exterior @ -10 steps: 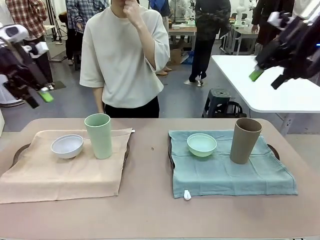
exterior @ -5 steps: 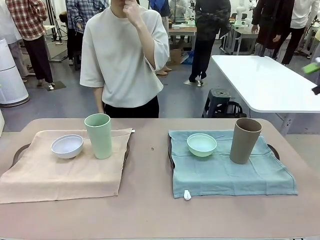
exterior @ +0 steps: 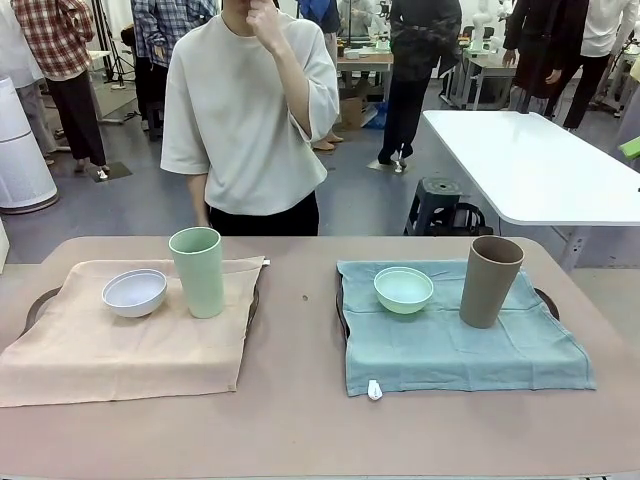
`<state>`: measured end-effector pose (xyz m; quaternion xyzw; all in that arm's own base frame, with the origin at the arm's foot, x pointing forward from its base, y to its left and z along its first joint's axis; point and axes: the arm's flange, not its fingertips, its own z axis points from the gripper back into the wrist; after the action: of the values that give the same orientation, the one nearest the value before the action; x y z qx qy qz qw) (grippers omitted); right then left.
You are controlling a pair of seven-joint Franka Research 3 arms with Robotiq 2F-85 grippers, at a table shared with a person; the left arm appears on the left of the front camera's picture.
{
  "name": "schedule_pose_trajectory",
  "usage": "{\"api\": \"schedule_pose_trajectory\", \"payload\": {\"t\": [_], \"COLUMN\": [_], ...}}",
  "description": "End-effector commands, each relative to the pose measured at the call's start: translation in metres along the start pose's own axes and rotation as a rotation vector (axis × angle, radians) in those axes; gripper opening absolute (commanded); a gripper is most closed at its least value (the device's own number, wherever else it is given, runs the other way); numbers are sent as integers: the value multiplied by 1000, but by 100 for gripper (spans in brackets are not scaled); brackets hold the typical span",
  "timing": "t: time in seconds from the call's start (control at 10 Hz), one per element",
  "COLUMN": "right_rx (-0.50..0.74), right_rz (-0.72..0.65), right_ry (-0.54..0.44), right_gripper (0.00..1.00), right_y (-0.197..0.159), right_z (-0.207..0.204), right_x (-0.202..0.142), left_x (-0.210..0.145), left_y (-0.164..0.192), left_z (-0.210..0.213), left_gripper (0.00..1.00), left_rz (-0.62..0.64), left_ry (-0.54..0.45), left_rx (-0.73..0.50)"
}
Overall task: Set up a tray with a mat and arrange the tableware.
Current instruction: Place the Picnic Bowl and Reusable plastic cup back onto the Handle tray in front of the human's position.
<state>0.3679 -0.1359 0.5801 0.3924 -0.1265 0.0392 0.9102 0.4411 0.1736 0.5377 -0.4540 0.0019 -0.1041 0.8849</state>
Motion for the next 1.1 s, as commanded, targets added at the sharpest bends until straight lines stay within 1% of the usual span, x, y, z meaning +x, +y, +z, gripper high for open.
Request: {"api": "schedule_pose_trajectory", "payload": {"t": [0.0,0.1,0.2,0.3,0.5,0.6,0.7,0.8,0.9,1.0], "right_rx": [101,229,352,397,429,446,451,452,413,441], "right_rz": [-14,-89,-140,-173,-217,-233,-238,-247,-264,-264], "right_ry": [61,50,44,23,-39,-57,-72,-81,-98,-74], "right_gripper": [100,100,100,100,100,100,100,100,100,100], "right_y": [-2,-31,-57,-76,-100,-107,-115,-117,-111,-122], "right_z": [0,24,44,58,75,78,84,83,75,84], "right_x": [4,11,13,9,0,-5,-9,-9,-7,-16], "left_x": [1,-7,-18,-28,-50,-59,-66,-67,-69,-73], "left_y": [-3,8,19,24,40,43,51,49,43,63], "left_z": [4,15,31,31,44,51,57,61,57,68], "left_gripper": [74,74,74,74,74,74,74,74,74,74], "left_rz": [-40,-40,-16,48,213,262,281,299,289,281], "left_ry": [43,68,84,14,-198,-233,-248,-263,-263,-229], "left_rx": [-63,-132,-235,-290,-360,-356,-365,-363,-333,-355]}}
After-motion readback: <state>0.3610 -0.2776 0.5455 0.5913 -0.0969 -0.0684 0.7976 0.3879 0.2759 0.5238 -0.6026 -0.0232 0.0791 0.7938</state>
